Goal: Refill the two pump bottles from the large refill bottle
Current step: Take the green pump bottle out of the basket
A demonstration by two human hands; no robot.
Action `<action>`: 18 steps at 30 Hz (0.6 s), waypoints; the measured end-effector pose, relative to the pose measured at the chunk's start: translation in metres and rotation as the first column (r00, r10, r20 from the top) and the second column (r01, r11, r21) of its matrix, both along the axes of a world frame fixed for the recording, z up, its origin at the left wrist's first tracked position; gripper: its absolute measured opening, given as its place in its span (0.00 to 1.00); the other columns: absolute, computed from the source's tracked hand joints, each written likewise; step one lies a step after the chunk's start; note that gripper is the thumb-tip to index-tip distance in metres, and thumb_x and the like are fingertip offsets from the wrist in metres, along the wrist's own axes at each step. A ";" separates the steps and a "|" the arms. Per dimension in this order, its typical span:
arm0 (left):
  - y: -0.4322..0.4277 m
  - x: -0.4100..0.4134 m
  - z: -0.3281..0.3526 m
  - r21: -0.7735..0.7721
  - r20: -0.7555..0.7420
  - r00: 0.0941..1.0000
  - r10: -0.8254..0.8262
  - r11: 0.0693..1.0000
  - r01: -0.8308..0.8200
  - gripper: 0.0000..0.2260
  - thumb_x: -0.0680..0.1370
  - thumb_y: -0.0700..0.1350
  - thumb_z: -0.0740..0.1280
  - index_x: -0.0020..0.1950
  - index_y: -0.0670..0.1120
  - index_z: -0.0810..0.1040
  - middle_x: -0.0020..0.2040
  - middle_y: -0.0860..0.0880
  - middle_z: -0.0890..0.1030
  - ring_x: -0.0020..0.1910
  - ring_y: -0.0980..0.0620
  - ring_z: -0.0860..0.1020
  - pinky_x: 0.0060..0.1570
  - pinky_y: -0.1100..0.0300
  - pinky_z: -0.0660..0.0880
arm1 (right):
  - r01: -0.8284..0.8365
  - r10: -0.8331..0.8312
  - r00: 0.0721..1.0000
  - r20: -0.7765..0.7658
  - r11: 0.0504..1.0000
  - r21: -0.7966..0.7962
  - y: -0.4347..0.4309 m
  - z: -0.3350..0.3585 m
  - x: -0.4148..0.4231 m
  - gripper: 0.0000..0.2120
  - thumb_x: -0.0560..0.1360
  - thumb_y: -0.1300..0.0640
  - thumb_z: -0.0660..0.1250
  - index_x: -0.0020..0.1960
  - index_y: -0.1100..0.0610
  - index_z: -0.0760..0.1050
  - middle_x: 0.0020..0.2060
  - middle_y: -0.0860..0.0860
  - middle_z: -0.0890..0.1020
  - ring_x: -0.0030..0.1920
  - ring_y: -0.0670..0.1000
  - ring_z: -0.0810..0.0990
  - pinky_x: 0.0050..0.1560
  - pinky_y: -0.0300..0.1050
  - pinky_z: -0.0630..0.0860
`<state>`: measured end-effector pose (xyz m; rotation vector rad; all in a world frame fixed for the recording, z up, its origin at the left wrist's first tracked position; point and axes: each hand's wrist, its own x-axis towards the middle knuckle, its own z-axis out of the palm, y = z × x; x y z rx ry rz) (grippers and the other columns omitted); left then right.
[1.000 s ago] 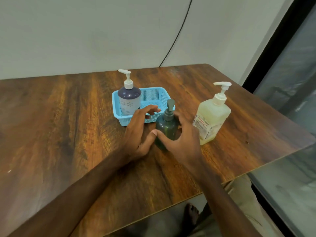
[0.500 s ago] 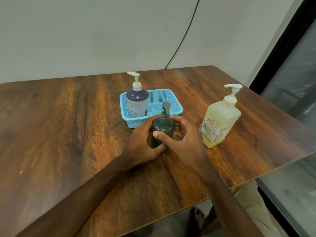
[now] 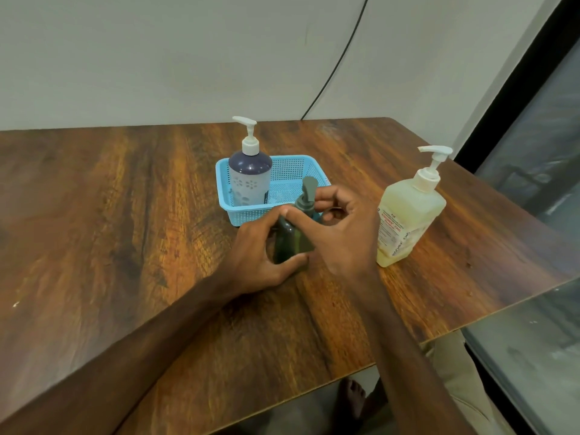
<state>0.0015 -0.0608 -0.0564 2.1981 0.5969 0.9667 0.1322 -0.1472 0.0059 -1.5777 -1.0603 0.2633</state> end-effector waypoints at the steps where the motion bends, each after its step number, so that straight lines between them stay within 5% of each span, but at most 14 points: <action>1: 0.001 0.000 0.002 -0.010 -0.005 1.000 -0.011 1.000 0.011 0.31 0.71 0.51 0.80 0.70 0.57 0.69 0.62 0.72 0.72 0.62 0.73 0.73 0.57 0.74 0.74 | -0.013 0.013 1.000 -0.009 1.000 0.011 -0.001 0.000 0.001 0.18 0.66 0.48 0.83 0.52 0.50 0.84 0.45 0.42 0.86 0.43 0.37 0.82 0.37 0.29 0.75; 5: 0.004 0.000 0.005 -0.092 -0.002 0.996 -0.084 0.992 0.084 0.31 0.72 0.50 0.80 0.72 0.50 0.72 0.65 0.61 0.78 0.65 0.63 0.77 0.61 0.65 0.77 | -0.230 0.230 0.970 -0.084 0.973 0.006 -0.002 0.006 0.013 0.14 0.71 0.58 0.80 0.55 0.50 0.84 0.50 0.44 0.87 0.54 0.41 0.84 0.55 0.43 0.82; 10: 0.006 0.002 0.001 -0.140 0.001 0.994 -0.112 0.984 0.111 0.34 0.73 0.53 0.79 0.75 0.50 0.70 0.69 0.55 0.78 0.68 0.56 0.77 0.65 0.50 0.78 | -0.536 0.513 0.822 -0.246 0.844 -0.033 -0.010 0.006 0.029 0.22 0.78 0.65 0.70 0.72 0.57 0.73 0.64 0.50 0.83 0.67 0.48 0.79 0.65 0.50 0.78; 12: 0.006 0.001 0.000 -0.140 0.000 0.994 -0.112 0.984 0.111 0.33 0.73 0.54 0.78 0.75 0.51 0.69 0.70 0.56 0.77 0.69 0.56 0.76 0.66 0.49 0.78 | -0.424 0.411 0.897 -0.161 0.904 -0.059 -0.011 0.005 0.027 0.28 0.74 0.57 0.77 0.71 0.51 0.73 0.66 0.46 0.81 0.68 0.45 0.78 0.66 0.52 0.78; 15: 0.006 0.000 0.000 -0.154 -0.016 0.994 -0.104 0.983 0.100 0.30 0.73 0.55 0.78 0.73 0.58 0.70 0.69 0.60 0.77 0.68 0.60 0.75 0.66 0.55 0.77 | -0.156 0.155 0.988 -0.018 0.987 -0.036 -0.006 0.007 0.014 0.28 0.64 0.45 0.83 0.61 0.48 0.79 0.55 0.41 0.84 0.57 0.43 0.82 0.58 0.50 0.82; 18: 0.003 0.000 0.004 -0.152 -0.038 0.995 -0.094 0.985 0.087 0.30 0.73 0.54 0.79 0.70 0.64 0.68 0.65 0.67 0.76 0.65 0.66 0.76 0.64 0.63 0.77 | -0.063 0.063 0.998 -0.010 0.998 -0.018 -0.002 0.006 0.005 0.22 0.65 0.45 0.82 0.56 0.48 0.81 0.48 0.41 0.86 0.50 0.41 0.84 0.51 0.49 0.84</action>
